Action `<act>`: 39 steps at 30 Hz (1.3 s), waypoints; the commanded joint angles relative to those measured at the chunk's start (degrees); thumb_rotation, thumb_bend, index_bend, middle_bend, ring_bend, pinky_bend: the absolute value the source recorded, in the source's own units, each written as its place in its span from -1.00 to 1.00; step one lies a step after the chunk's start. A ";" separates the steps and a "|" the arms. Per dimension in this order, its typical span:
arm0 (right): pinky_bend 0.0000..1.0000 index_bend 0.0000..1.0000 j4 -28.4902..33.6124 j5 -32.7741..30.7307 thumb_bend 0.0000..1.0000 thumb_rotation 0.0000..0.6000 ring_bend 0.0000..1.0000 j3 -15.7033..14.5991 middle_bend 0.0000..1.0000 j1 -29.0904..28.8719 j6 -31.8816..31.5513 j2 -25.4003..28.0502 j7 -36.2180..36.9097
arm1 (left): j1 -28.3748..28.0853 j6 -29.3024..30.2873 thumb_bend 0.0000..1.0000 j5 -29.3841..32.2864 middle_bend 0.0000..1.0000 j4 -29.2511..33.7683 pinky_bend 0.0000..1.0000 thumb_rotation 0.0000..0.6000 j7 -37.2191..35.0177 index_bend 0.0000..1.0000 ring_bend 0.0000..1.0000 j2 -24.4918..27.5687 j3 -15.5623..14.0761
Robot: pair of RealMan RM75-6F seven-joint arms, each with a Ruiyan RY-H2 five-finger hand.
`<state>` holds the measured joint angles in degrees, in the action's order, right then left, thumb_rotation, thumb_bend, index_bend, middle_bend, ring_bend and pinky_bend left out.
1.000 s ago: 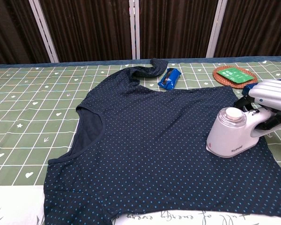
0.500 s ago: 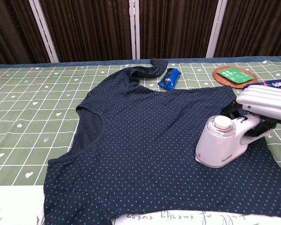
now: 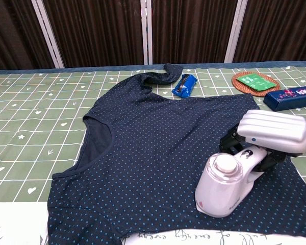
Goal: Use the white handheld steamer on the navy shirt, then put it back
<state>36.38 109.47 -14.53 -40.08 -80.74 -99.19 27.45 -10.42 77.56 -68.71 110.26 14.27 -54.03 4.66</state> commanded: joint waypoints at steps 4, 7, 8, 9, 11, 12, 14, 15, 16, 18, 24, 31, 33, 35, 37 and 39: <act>0.67 0.33 4.50 1.68 -0.48 1.00 0.20 -0.93 0.26 -0.46 -0.97 1.69 -2.75 | -0.04 -0.05 -1.00 0.06 -1.00 -0.04 -1.00 1.00 0.13 -1.00 -1.00 -0.07 -0.01; 0.67 0.33 5.54 1.39 -0.48 1.00 0.20 -0.62 0.26 -0.45 -0.74 2.25 -3.32 | -0.05 -0.04 -1.00 0.04 -1.00 -0.03 -1.00 1.00 0.28 -1.00 -1.00 -0.14 -0.04; 0.67 0.33 5.75 1.14 -0.48 1.00 0.20 -0.45 0.26 -0.38 -0.58 2.47 -3.44 | -0.05 -0.01 -1.00 0.03 -1.00 -0.02 -1.00 1.00 0.34 -1.00 -1.00 -0.17 -0.05; 0.67 0.33 5.84 0.96 -0.48 1.00 0.20 -0.33 0.26 -0.31 -0.41 2.64 -3.54 | -0.04 0.01 -1.00 0.02 -1.00 -0.02 -1.00 1.00 0.39 -1.00 -1.00 -0.20 -0.07; 0.67 0.33 5.59 0.53 -0.48 1.00 0.20 -0.11 0.26 -0.10 0.05 2.91 -3.75 | -0.05 0.03 -1.00 0.05 -1.00 0.00 -1.00 1.00 0.51 -1.00 -1.00 -0.26 -0.07; 0.67 0.33 5.29 0.36 -0.47 1.00 0.20 -0.05 0.26 0.02 0.25 2.99 -3.83 | -0.05 0.02 -1.00 0.07 -1.00 0.02 -1.00 1.00 0.53 -1.00 -1.00 -0.27 -0.08; 0.67 0.33 4.32 -0.13 -0.47 1.00 0.20 0.08 0.26 0.39 0.74 3.06 -3.71 | -0.08 0.01 -1.00 0.10 -1.00 0.00 -1.00 1.00 0.64 -1.00 -1.00 -0.32 -0.07; 0.67 0.33 3.78 -0.39 -0.47 1.00 0.20 0.14 0.26 0.60 0.94 3.04 -3.44 | -0.08 -0.01 -1.00 0.11 -1.00 0.00 -1.00 1.00 0.68 -1.00 -1.00 -0.35 -0.09; 0.67 0.33 3.30 -0.69 -0.48 1.00 0.20 0.23 0.26 0.80 1.15 3.05 -3.19 | -0.09 -0.04 -1.00 0.10 -1.00 0.01 -1.00 1.00 0.71 -1.00 -1.00 -0.37 -0.11; 0.67 0.33 2.04 -1.37 -0.47 1.00 0.20 0.43 0.26 1.29 1.56 3.08 -2.65 | -0.10 -0.06 -1.00 0.11 -1.00 0.02 -1.00 1.00 0.79 -1.00 -1.00 -0.42 -0.13; 0.67 0.33 -3.03 -3.80 -0.47 1.00 0.20 1.65 0.26 2.79 2.51 2.82 -0.26 | -0.17 -0.08 -1.00 0.33 -1.00 -0.01 -1.00 1.00 1.11 -1.00 -1.00 -0.60 -0.11; 0.67 0.33 -8.84 -6.71 -0.47 1.00 0.20 3.20 0.26 4.12 5.15 2.04 2.47 | -0.25 -0.10 -1.00 0.35 -1.00 0.07 -1.00 1.00 1.83 -1.00 -1.00 -0.98 -0.26; 0.67 0.33 -10.35 -7.55 -0.47 1.00 0.20 3.73 0.26 4.42 5.87 1.79 3.40 | -0.28 -0.11 -1.00 0.49 -1.00 0.08 -1.00 1.00 1.95 -1.00 -1.00 -1.05 -0.24; 0.67 0.33 -11.24 -8.15 -0.47 1.00 0.20 4.17 0.26 4.60 6.27 1.67 4.34 | -0.31 -0.13 -1.00 0.53 -1.00 0.05 -1.00 1.00 2.02 -1.00 -1.00 -1.09 -0.23; 0.67 0.33 -11.76 -8.62 -0.47 1.00 0.20 4.61 0.27 4.69 6.15 1.65 5.46 | -0.34 -0.17 -1.00 0.60 -1.00 0.02 -1.00 1.00 2.07 -1.00 -1.00 -1.13 -0.22; 0.67 0.33 -12.01 -9.17 -0.47 1.00 0.20 5.41 0.28 4.71 4.92 1.82 6.85 | -0.34 -0.19 -1.00 0.69 -1.00 0.00 -1.00 1.00 2.00 -1.00 -1.00 -1.11 -0.19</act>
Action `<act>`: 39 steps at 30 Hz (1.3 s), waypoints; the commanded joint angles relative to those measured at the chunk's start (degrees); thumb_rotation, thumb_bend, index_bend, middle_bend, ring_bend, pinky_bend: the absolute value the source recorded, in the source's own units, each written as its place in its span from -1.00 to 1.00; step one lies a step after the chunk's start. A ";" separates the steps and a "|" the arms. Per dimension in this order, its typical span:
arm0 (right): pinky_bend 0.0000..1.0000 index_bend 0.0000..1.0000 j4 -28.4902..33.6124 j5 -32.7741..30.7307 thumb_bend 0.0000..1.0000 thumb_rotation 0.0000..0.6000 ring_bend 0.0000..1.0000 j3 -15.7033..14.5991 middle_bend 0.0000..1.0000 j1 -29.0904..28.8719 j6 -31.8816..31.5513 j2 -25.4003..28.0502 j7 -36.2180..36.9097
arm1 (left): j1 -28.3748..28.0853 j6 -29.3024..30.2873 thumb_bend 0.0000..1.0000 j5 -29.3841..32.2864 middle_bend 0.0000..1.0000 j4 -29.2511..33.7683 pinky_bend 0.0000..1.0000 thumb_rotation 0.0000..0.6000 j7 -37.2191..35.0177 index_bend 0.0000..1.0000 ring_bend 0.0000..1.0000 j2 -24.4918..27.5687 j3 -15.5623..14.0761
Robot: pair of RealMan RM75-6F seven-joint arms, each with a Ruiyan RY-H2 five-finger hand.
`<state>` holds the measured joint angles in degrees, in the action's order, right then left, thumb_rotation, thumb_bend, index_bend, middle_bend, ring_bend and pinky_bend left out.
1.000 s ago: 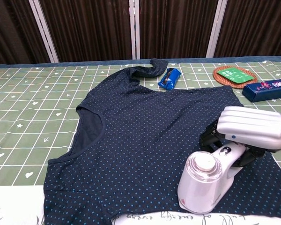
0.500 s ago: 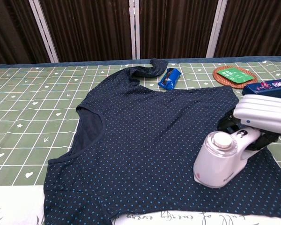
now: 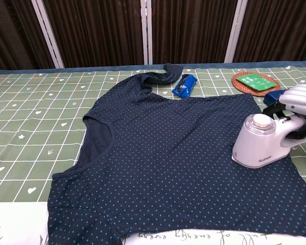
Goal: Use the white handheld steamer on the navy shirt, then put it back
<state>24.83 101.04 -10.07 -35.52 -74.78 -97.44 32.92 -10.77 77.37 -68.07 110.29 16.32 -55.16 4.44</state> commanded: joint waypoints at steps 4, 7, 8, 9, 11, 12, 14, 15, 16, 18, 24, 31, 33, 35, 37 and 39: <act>0.67 0.33 -0.61 -3.24 -0.47 1.00 0.20 3.85 0.28 -0.01 -2.65 0.79 3.37 | 0.00 -0.01 -1.00 0.23 -1.00 -0.05 -1.00 1.00 -0.27 -1.00 -1.00 0.09 0.13; 0.67 0.33 -1.55 -5.61 -0.47 1.00 0.20 6.11 0.28 -0.23 -1.69 1.56 3.89 | 0.01 -0.05 -1.00 0.15 -1.00 -0.01 -1.00 1.00 -0.43 -1.00 -1.00 0.18 0.11; 0.67 0.33 -1.97 -6.38 -0.47 1.00 0.20 6.74 0.28 -0.28 -0.97 1.79 3.99 | 0.02 -0.05 -1.00 0.09 -1.00 0.03 -1.00 1.00 -0.49 -1.00 -1.00 0.20 0.11; 0.67 0.33 -2.73 -7.56 -0.47 1.00 0.20 7.63 0.28 -0.27 0.37 2.11 4.12 | 0.04 -0.03 -1.00 0.02 -1.00 0.08 -1.00 1.00 -0.56 -1.00 -1.00 0.25 0.09; 0.67 0.33 -3.65 -8.65 -0.47 1.00 0.20 8.40 0.28 -0.20 1.91 2.34 4.23 | 0.08 -0.02 -1.00 -0.06 -1.00 0.15 -1.00 1.00 -0.70 -1.00 -1.00 0.31 0.06; 0.67 0.33 -4.38 -9.48 -0.47 1.00 0.20 8.95 0.28 -0.03 3.14 2.48 4.40 | 0.11 0.02 -1.00 -0.13 -1.00 0.19 -1.00 1.00 -0.77 -1.00 -1.00 0.37 0.05; 0.67 0.33 -5.47 -10.28 -0.47 1.00 0.20 9.40 0.28 0.27 4.58 2.51 4.56 | 0.15 0.09 -1.00 -0.23 -1.00 0.23 -1.00 1.00 -0.82 -1.00 -1.00 0.42 0.02; 0.67 0.33 -5.94 -10.53 -0.47 1.00 0.20 9.50 0.28 0.45 5.18 2.51 4.61 | 0.16 0.09 -1.00 -0.25 -1.00 0.25 -1.00 1.00 -0.85 -1.00 -1.00 0.43 0.01; 0.67 0.33 -6.40 -10.76 -0.47 1.00 0.20 9.58 0.28 0.65 5.74 2.50 4.72 | 0.16 0.07 -1.00 -0.24 -1.00 0.26 -1.00 1.00 -0.88 -1.00 -1.00 0.43 0.00; 0.67 0.33 -7.46 -11.28 -0.47 1.00 0.20 9.79 0.28 1.10 6.92 2.35 5.03 | 0.13 0.00 -1.00 -0.19 -1.00 0.22 -1.00 1.00 -0.82 -1.00 -1.00 0.41 -0.01; 0.67 0.33 -10.16 -12.39 -0.47 1.00 0.20 10.25 0.28 2.23 9.90 1.48 5.68 | 0.03 -0.16 -1.00 -0.15 -1.00 0.17 -1.00 1.00 -0.45 -1.00 -1.00 0.16 -0.12; 0.31 -0.34 -11.95 -12.32 -0.82 1.00 -0.19 9.96 -0.15 2.72 11.73 0.40 5.11 | -0.05 -0.19 -1.00 -0.07 -1.00 0.26 -1.00 1.00 0.04 -1.00 -1.00 -0.13 -0.21; 0.11 -0.84 -12.23 -11.70 -0.98 1.00 -0.56 9.25 -0.54 2.78 12.63 0.66 4.40 | -0.03 -0.14 -1.00 0.01 -1.00 0.28 -1.00 1.00 0.09 -1.00 -1.00 -0.17 -0.19; -0.07 -0.99 -11.97 -10.83 -1.00 1.00 -0.81 8.32 -0.77 2.81 13.39 1.38 3.96 | -0.06 -0.20 -1.00 0.00 -1.00 0.29 -1.00 1.00 0.11 -1.00 -1.00 -0.19 -0.22; -0.24 -1.00 -11.60 -10.46 -1.00 1.00 -0.96 7.93 -0.92 2.88 13.61 1.89 3.77 | -0.07 -0.21 -1.00 -0.08 -1.00 0.33 -1.00 1.00 0.12 -1.00 -1.00 -0.19 -0.24; -0.39 -1.00 -10.46 -10.22 -1.00 1.00 -1.00 7.67 -0.99 3.12 13.50 2.71 3.94 | -0.03 -0.13 -1.00 -0.24 -1.00 0.44 -1.00 1.00 0.04 -1.00 -1.00 -0.13 -0.27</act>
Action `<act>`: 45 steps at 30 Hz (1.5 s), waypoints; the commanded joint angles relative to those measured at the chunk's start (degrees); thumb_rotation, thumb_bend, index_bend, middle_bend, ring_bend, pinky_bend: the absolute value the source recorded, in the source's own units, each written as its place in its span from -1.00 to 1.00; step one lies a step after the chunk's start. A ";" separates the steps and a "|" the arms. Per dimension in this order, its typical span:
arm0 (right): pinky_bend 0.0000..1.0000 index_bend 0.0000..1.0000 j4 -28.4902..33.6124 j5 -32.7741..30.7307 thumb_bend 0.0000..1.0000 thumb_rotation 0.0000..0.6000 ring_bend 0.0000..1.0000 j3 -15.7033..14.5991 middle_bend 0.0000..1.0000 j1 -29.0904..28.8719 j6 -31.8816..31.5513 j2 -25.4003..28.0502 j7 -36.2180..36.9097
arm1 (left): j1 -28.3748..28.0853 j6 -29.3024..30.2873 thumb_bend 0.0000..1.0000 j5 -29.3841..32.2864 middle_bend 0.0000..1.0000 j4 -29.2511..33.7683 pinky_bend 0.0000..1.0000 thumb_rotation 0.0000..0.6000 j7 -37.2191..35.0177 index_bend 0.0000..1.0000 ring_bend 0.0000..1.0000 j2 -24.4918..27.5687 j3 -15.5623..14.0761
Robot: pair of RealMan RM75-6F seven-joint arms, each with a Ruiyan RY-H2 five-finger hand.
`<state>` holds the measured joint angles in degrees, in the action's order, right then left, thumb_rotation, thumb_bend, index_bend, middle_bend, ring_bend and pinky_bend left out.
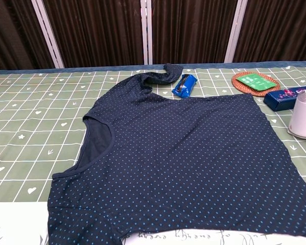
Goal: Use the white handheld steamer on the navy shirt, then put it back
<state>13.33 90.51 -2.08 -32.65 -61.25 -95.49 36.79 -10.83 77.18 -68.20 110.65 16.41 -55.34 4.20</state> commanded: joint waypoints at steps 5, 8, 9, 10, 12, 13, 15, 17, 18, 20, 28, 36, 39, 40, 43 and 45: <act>-0.71 -1.00 5.18 1.24 -1.00 1.00 -1.00 -1.17 -1.00 1.37 -2.28 3.60 -0.92 | 0.24 0.30 -1.00 -0.71 -1.00 0.46 -1.00 1.00 -0.56 -1.00 -1.00 0.38 -0.15; -0.93 -1.00 9.27 2.30 -1.00 1.00 -1.00 -2.47 -1.00 2.14 -2.35 6.65 -2.38 | 0.39 0.43 -1.00 -1.10 -1.00 0.72 -1.00 1.00 -1.13 -1.00 -1.00 0.73 -0.20; -0.97 -1.00 11.76 2.54 -1.00 1.00 -1.00 -2.84 -1.00 2.58 -2.59 8.38 -3.22 | 0.47 0.51 -1.00 -1.27 -1.00 0.85 -1.00 1.00 -1.45 -1.00 -1.00 0.91 -0.19; -0.99 -1.00 13.68 2.53 -1.00 1.00 -1.00 -2.91 -1.00 2.88 -2.84 9.56 -3.82 | 0.54 0.59 -1.00 -1.44 -1.00 0.95 -1.00 1.00 -1.69 -1.00 -1.00 1.05 -0.20; -1.00 -1.00 19.25 2.23 -1.00 1.00 -1.00 -2.90 -1.00 3.78 -3.60 12.65 -5.39 | 0.74 0.85 -1.00 -2.03 -1.00 1.18 -1.00 1.00 -2.31 -1.00 -1.00 1.45 -0.25; -1.00 -1.00 21.52 2.09 -1.00 1.00 -1.00 -2.93 -1.00 4.10 -3.69 13.93 -6.24 | 0.84 0.97 -1.00 -2.34 -1.00 1.28 -1.00 1.00 -2.59 -1.00 -1.00 1.62 -0.30; -1.00 -1.00 26.93 1.98 -1.00 1.00 -1.00 -3.33 -1.00 4.66 -3.31 17.21 -9.07 | 1.12 1.24 -1.00 -3.17 -1.00 1.54 -1.00 1.00 -3.40 -1.00 -1.00 2.05 -0.48; -1.00 -1.00 33.86 1.30 -1.00 1.00 -1.00 -3.56 -1.00 4.87 -1.63 21.20 -12.45 | 1.42 1.38 -1.00 -4.24 -1.00 1.77 -1.00 1.00 -4.49 -1.00 -1.00 2.60 -0.75; -1.00 -1.00 36.67 0.74 -1.00 1.00 -1.00 -3.49 -1.00 4.97 -0.89 22.71 -13.42 | 1.52 1.40 -1.00 -4.60 -1.00 1.84 -1.00 1.00 -4.91 -1.00 -1.00 2.82 -0.85; -1.00 -1.00 42.30 -0.02 -1.00 1.00 -1.00 -3.38 -1.00 5.47 -0.75 25.86 -13.99 | 1.83 1.61 -1.00 -5.44 -1.00 2.10 -1.00 1.00 -5.97 -1.00 -1.00 3.39 -1.04; -1.00 -1.00 54.33 -1.26 -1.00 1.00 -1.00 -2.86 -1.00 9.50 -5.98 32.17 -16.33 | 3.08 2.87 -1.00 -8.50 -1.00 3.01 -1.00 1.00 -9.83 -1.00 -1.00 5.44 -1.63; -1.00 -1.00 63.68 -2.41 -1.00 1.00 -1.00 -1.28 -1.00 16.52 -18.09 35.31 -22.29 | 4.10 4.22 -1.00 -10.37 -1.00 3.10 -1.00 1.00 -12.49 -1.00 -1.00 6.82 -1.82; -1.00 -1.00 67.46 -3.29 -1.00 1.00 -1.00 -0.50 -1.00 19.69 -22.79 35.25 -25.90 | 4.42 4.38 -1.00 -11.09 -1.00 3.04 -1.00 1.00 -13.21 -1.00 -1.00 7.10 -2.07; -1.00 -1.00 68.37 -3.35 -1.00 1.00 -1.00 -0.34 -1.00 20.46 -23.93 35.21 -26.69 | 4.51 4.41 -1.00 -11.31 -1.00 3.02 -1.00 1.00 -13.43 -1.00 -1.00 7.16 -2.17; -1.00 -1.00 70.22 -3.16 -1.00 1.00 -1.00 0.00 -1.00 22.59 -27.17 34.77 -29.64 | 4.83 4.59 -1.00 -12.03 -1.00 2.91 -1.00 1.00 -13.88 -1.00 -1.00 7.31 -2.48; -1.00 -1.00 71.34 -3.36 -1.00 1.00 -1.00 0.17 -1.00 23.54 -28.22 34.49 -30.80 | 5.04 4.77 -1.00 -12.44 -1.00 2.82 -1.00 1.00 -14.09 -1.00 -1.00 7.35 -2.64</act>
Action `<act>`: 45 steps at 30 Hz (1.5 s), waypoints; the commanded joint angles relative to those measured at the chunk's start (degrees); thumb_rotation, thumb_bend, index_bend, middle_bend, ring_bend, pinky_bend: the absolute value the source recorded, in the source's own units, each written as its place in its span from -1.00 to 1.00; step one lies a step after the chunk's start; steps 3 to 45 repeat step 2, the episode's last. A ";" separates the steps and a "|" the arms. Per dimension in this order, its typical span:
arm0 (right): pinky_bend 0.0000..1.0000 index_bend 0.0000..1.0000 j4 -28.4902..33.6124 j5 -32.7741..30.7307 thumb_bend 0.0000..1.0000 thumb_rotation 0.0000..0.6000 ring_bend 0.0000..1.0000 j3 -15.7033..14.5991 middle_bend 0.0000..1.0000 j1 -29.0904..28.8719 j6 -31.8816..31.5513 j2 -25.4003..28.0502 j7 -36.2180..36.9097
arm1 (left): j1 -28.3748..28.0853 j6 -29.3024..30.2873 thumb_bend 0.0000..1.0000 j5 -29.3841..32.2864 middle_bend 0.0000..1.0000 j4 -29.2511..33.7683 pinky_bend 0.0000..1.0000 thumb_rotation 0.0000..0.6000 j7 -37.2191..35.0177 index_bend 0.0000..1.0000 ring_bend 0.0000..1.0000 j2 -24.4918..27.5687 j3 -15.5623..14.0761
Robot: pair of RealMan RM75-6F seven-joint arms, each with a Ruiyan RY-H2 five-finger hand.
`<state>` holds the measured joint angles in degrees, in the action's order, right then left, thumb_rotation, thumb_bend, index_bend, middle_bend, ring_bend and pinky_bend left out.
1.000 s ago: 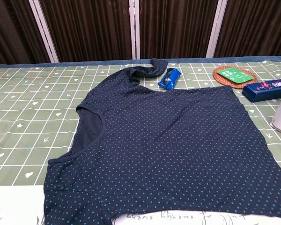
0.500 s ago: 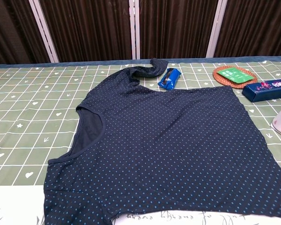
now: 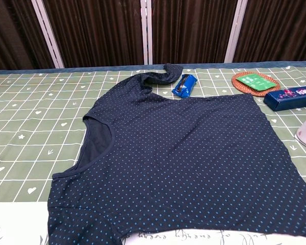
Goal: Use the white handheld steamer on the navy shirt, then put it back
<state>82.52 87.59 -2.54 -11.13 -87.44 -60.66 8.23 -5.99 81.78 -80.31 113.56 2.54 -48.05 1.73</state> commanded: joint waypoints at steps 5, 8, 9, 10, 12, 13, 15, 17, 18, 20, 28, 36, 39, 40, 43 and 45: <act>-1.00 -1.00 3.70 -1.30 -1.00 1.00 -1.00 1.02 -1.00 2.97 -2.51 -0.68 -3.51 | 0.40 0.47 -1.00 -0.85 -1.00 -0.12 -1.00 1.00 -0.58 -1.00 -1.00 0.13 -0.24; -1.00 -1.00 3.70 -1.30 -1.00 1.00 -1.00 1.02 -1.00 2.97 -2.51 -0.68 -3.51 | 0.40 0.47 -1.00 -0.85 -1.00 -0.12 -1.00 1.00 -0.58 -1.00 -1.00 0.13 -0.24; -1.00 -1.00 3.70 -1.30 -1.00 1.00 -1.00 1.02 -1.00 2.97 -2.51 -0.68 -3.51 | 0.40 0.47 -1.00 -0.85 -1.00 -0.12 -1.00 1.00 -0.58 -1.00 -1.00 0.13 -0.24; -1.00 -1.00 3.70 -1.30 -1.00 1.00 -1.00 1.02 -1.00 2.97 -2.51 -0.68 -3.51 | 0.40 0.47 -1.00 -0.85 -1.00 -0.12 -1.00 1.00 -0.58 -1.00 -1.00 0.13 -0.24; -1.00 -1.00 3.70 -1.30 -1.00 1.00 -1.00 1.02 -1.00 2.97 -2.51 -0.68 -3.51 | 0.40 0.47 -1.00 -0.85 -1.00 -0.12 -1.00 1.00 -0.58 -1.00 -1.00 0.13 -0.24; -1.00 -1.00 3.70 -1.30 -1.00 1.00 -1.00 1.02 -1.00 2.97 -2.51 -0.68 -3.51 | 0.40 0.47 -1.00 -0.85 -1.00 -0.12 -1.00 1.00 -0.58 -1.00 -1.00 0.13 -0.24; -1.00 -1.00 3.70 -1.30 -1.00 1.00 -1.00 1.02 -1.00 2.97 -2.51 -0.68 -3.51 | 0.40 0.47 -1.00 -0.85 -1.00 -0.12 -1.00 1.00 -0.58 -1.00 -1.00 0.13 -0.24; -1.00 -1.00 3.70 -1.30 -1.00 1.00 -1.00 1.02 -1.00 2.97 -2.51 -0.68 -3.51 | 0.40 0.47 -1.00 -0.85 -1.00 -0.12 -1.00 1.00 -0.58 -1.00 -1.00 0.13 -0.24; -1.00 -1.00 3.70 -1.30 -1.00 1.00 -1.00 1.02 -1.00 2.97 -2.51 -0.68 -3.51 | 0.40 0.47 -1.00 -0.85 -1.00 -0.12 -1.00 1.00 -0.58 -1.00 -1.00 0.13 -0.24; -1.00 -1.00 3.70 -1.30 -1.00 1.00 -1.00 1.02 -1.00 2.97 -2.51 -0.68 -3.51 | 0.40 0.47 -1.00 -0.85 -1.00 -0.12 -1.00 1.00 -0.58 -1.00 -1.00 0.13 -0.24; -1.00 -1.00 3.70 -1.30 -1.00 1.00 -1.00 1.02 -1.00 2.97 -2.51 -0.68 -3.51 | 0.40 0.47 -1.00 -0.85 -1.00 -0.12 -1.00 1.00 -0.58 -1.00 -1.00 0.13 -0.24; -1.00 -1.00 3.70 -1.30 -1.00 1.00 -1.00 1.02 -1.00 2.97 -2.51 -0.68 -3.51 | 0.40 0.47 -1.00 -0.85 -1.00 -0.12 -1.00 1.00 -0.58 -1.00 -1.00 0.13 -0.24; -1.00 -1.00 3.70 -1.30 -1.00 1.00 -1.00 1.02 -1.00 2.97 -2.51 -0.68 -3.51 | 0.40 0.47 -1.00 -0.85 -1.00 -0.12 -1.00 1.00 -0.58 -1.00 -1.00 0.13 -0.24; -1.00 -1.00 3.70 -1.30 -1.00 1.00 -1.00 1.02 -1.00 2.97 -2.51 -0.68 -3.51 | 0.40 0.47 -1.00 -0.85 -1.00 -0.12 -1.00 1.00 -0.58 -1.00 -1.00 0.13 -0.24; -1.00 -1.00 3.70 -1.30 -1.00 1.00 -1.00 1.02 -1.00 2.97 -2.51 -0.68 -3.51 | 0.40 0.47 -1.00 -0.85 -1.00 -0.12 -1.00 1.00 -0.58 -1.00 -1.00 0.13 -0.24; -1.00 -1.00 3.70 -1.30 -1.00 1.00 -1.00 1.02 -1.00 2.97 -2.51 -0.68 -3.51 | 0.40 0.47 -1.00 -0.85 -1.00 -0.12 -1.00 1.00 -0.58 -1.00 -1.00 0.13 -0.24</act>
